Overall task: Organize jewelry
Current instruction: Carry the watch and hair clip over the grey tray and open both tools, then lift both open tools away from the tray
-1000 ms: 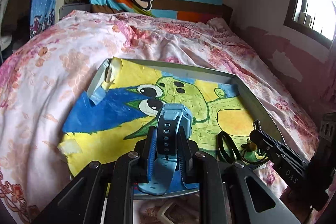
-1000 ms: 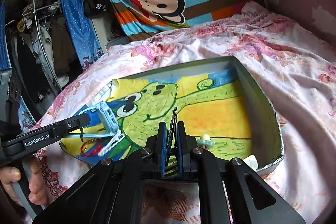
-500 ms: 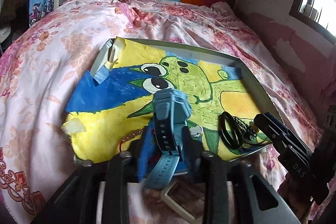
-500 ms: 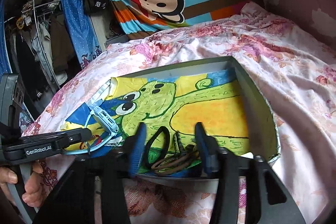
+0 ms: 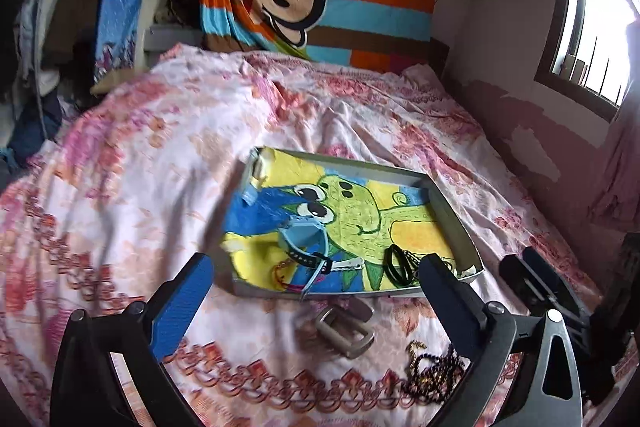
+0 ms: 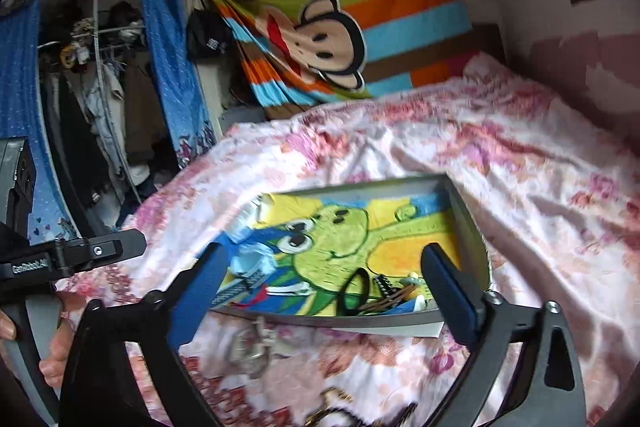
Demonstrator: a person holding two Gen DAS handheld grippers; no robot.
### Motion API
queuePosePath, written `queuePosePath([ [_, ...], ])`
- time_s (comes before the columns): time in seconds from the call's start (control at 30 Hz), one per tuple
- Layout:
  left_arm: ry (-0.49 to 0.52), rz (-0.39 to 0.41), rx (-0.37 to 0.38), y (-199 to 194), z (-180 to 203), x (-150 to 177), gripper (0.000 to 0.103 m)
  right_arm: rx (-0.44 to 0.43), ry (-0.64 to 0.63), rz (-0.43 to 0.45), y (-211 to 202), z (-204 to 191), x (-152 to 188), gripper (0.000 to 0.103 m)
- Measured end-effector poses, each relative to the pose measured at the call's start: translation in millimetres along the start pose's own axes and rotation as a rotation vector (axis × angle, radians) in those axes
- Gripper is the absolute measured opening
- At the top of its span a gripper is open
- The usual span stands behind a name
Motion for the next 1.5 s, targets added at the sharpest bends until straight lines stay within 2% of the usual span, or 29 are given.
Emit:
queuePosePath([
  [0.07, 0.029, 0.036, 0.014, -25, 2, 7, 0.103, 0.012, -0.020, 0.026, -23, -9, -1, 0.101],
  [0.23, 0.083, 0.128, 0.010, -79, 6, 28, 0.103, 0.057, -0.080, 0.109, -94, -30, 4, 0.101],
  [0.4, 0.141, 0.182, -0.001, -117, 15, 54, 0.103, 0.052, -0.061, 0.163, -152, -43, 14, 0.101],
  [0.67, 0.214, 0.258, -0.018, -166, 20, 87, 0.103, 0.101, -0.093, 0.208, -210, -61, 39, 0.101],
  [0.83, 0.230, 0.271, -0.021, -180, 13, 107, 0.103, 0.138, -0.101, 0.199, -227, -63, 72, 0.101],
  [1.13, 0.220, 0.192, -0.029, -154, -18, 148, 0.103, 0.179, -0.073, 0.091, -219, -42, 126, 0.101],
  [1.5, 0.243, 0.021, -0.012, -104, -35, 196, 0.103, 0.259, 0.006, -0.144, -180, -7, 175, 0.101],
])
Point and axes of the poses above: each gripper's, at about its wrist camera, not at the fingertips, and y roughly the way its jaws point, z to its right, x to its underside, the point moved 10 cm from there along y, roughly the way its jaws point, and after that the axes turned 12 degrees about -z, right-handed, at the moved point
